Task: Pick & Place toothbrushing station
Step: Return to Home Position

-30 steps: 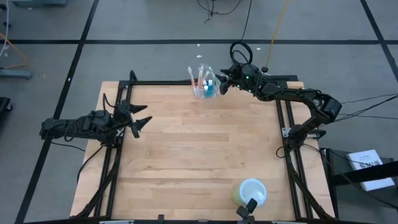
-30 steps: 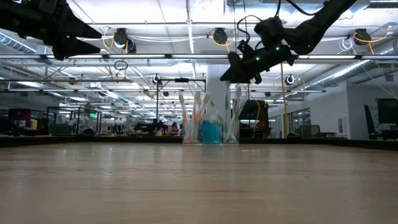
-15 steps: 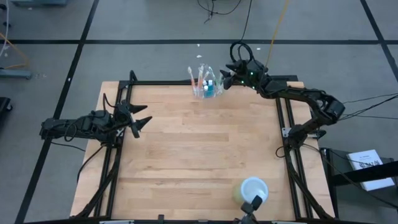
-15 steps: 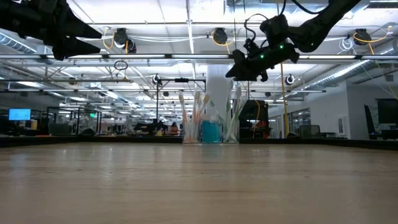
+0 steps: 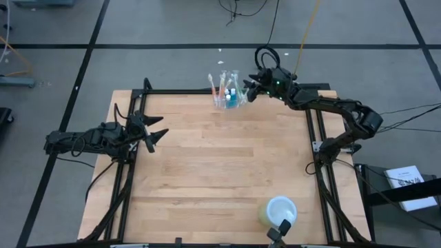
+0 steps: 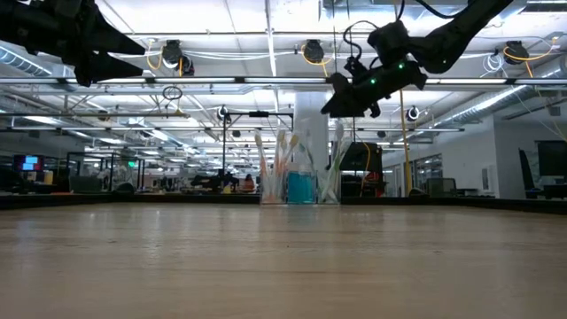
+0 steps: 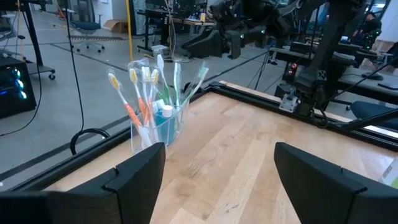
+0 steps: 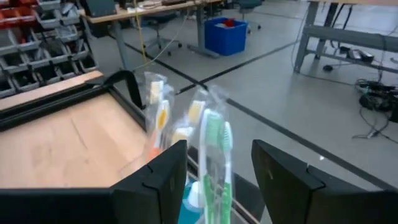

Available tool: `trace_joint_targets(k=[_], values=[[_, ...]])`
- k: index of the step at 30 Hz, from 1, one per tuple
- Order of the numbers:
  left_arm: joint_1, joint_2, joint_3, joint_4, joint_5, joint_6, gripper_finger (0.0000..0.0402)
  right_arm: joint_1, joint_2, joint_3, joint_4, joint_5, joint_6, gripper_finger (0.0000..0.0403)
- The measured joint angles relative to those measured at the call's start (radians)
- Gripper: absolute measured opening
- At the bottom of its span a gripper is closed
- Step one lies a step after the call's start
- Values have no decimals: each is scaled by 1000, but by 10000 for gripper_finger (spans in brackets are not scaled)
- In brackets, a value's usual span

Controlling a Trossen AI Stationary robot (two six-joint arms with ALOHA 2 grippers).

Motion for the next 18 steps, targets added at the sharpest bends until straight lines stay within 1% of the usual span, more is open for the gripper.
trace_joint_targets(k=[5, 9, 12, 14, 18], values=[[0, 0, 0, 0, 1, -4, 308, 18, -53, 0, 5, -1, 0, 173], [0, 1, 0, 1, 1, 9, 308, 43, -146, 0, -73, -3, 0, 171], [0, 1, 0, -1, 1, 57, 308, 59, -253, 0, -180, -3, 0, 173], [0, 1, 0, -2, 2, 64, 308, 67, -328, 0, -264, -3, 0, 173], [0, 1, 0, 0, 2, 21, 308, 74, -489, -14, -522, -4, 3, 172]])
